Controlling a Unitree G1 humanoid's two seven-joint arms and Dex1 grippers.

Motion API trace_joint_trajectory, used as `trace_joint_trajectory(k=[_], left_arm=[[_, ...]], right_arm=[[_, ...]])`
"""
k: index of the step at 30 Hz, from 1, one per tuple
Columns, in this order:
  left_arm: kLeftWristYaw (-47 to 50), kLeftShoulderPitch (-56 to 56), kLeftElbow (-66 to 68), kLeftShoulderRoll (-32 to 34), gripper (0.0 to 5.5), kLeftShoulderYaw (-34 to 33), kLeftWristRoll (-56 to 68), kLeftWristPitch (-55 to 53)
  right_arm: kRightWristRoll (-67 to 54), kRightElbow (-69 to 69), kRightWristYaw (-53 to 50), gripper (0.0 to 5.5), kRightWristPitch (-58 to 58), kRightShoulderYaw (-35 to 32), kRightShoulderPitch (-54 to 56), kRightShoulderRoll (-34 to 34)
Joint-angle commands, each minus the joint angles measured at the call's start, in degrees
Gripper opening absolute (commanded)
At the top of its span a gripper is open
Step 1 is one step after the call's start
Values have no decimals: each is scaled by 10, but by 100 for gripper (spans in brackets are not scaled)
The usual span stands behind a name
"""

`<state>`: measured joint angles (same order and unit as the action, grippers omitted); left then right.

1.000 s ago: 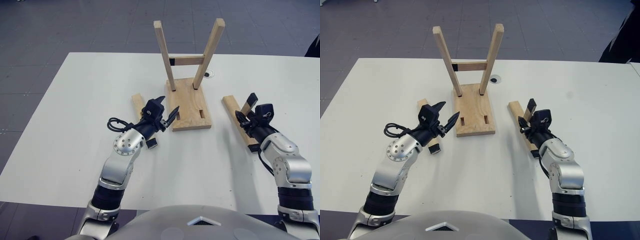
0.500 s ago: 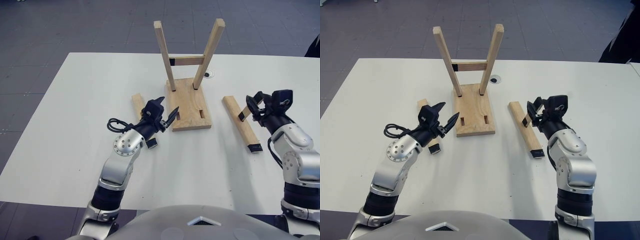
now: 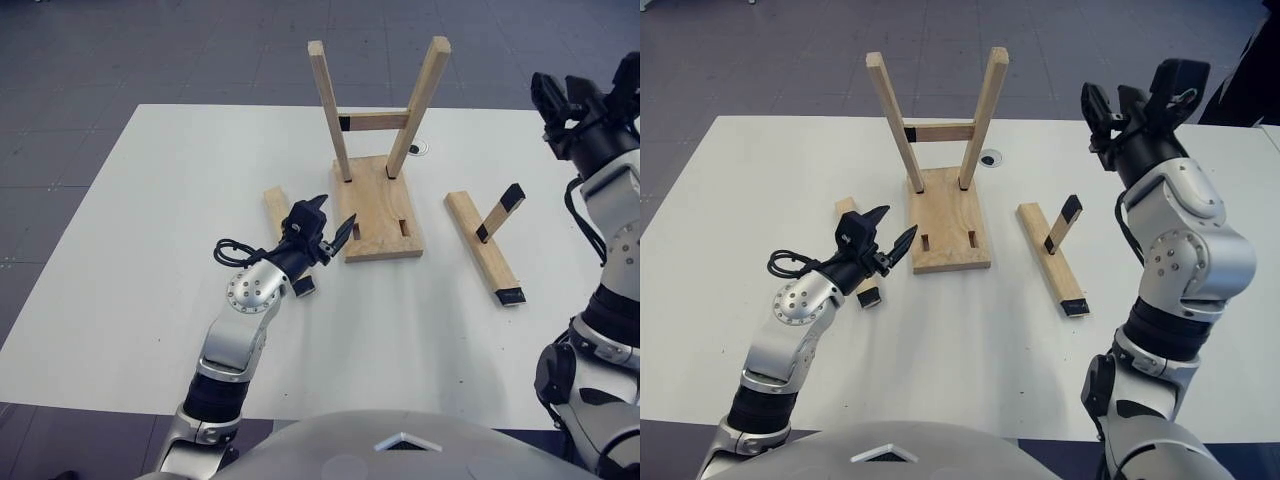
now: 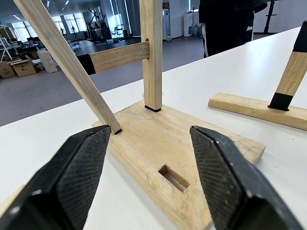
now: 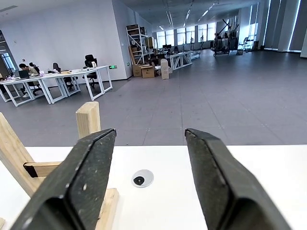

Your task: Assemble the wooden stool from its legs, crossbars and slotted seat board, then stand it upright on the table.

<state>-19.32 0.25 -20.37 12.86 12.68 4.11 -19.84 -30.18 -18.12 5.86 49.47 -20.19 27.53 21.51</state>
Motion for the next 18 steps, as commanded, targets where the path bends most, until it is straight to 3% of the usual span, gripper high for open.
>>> trace_joint_trajectory(k=[1,12,18], left_arm=[[2,-4,6,1,305,-1,-6,0],[-4,-8,10,3,305,2,-6,2],[-4,-6,8,3,305,4,-6,2]], right_arm=[[-2,11,-2,198,-4,8,-5,-18],[35,28,13,194,-58,55,-57,-38],[22,6,5,194,-99,37,1,-42]])
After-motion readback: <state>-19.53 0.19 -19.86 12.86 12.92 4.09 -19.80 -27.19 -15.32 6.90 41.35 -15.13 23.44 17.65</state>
